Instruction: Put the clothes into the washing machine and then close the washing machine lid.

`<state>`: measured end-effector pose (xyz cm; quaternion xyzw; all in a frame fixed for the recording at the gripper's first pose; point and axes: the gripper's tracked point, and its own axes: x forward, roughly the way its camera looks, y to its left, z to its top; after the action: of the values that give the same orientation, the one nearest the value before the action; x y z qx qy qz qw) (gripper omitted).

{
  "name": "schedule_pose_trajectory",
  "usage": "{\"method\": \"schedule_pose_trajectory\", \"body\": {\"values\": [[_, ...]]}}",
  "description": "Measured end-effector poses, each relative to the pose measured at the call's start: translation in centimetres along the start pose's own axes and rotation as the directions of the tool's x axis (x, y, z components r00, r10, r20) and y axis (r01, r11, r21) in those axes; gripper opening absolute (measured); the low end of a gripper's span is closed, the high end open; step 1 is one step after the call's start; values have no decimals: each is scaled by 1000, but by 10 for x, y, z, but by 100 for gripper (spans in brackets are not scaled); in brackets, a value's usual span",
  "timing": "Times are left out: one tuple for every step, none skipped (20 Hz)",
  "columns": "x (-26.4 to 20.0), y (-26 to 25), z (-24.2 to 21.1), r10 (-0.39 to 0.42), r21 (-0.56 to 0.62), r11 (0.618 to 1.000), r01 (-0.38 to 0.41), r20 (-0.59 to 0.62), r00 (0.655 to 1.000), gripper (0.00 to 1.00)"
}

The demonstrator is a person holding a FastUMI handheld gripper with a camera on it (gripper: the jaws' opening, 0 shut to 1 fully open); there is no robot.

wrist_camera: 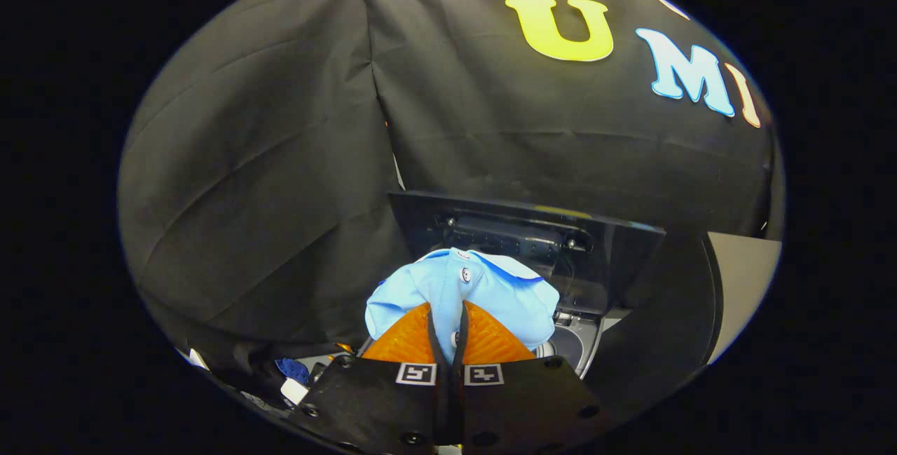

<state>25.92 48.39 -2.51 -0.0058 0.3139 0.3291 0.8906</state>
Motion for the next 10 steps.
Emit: {"method": "schedule_pose_trajectory", "body": {"values": [[6, -1, -6, -7, 4, 1000, 7, -6, 1000, 1], [11, -3, -10, -13, 8, 1000, 13, -12, 1000, 1], [15, -3, -15, -17, 9, 1000, 17, -16, 1000, 1], [21, -6, -19, -27, 6, 1000, 27, -26, 999, 1], [27, -6, -25, -33, 7, 999, 33, -33, 999, 1], [33, -7, -29, -38, 11, 999, 39, -40, 998, 1], [38, -8, -34, -43, 14, 999, 44, -48, 998, 1], [42, -11, -38, -49, 16, 999, 50, -55, 997, 1], [47, -12, -44, -58, 15, 998, 59, -59, 997, 1], [51, -13, -47, -66, 16, 998, 67, -64, 996, 1]]}}
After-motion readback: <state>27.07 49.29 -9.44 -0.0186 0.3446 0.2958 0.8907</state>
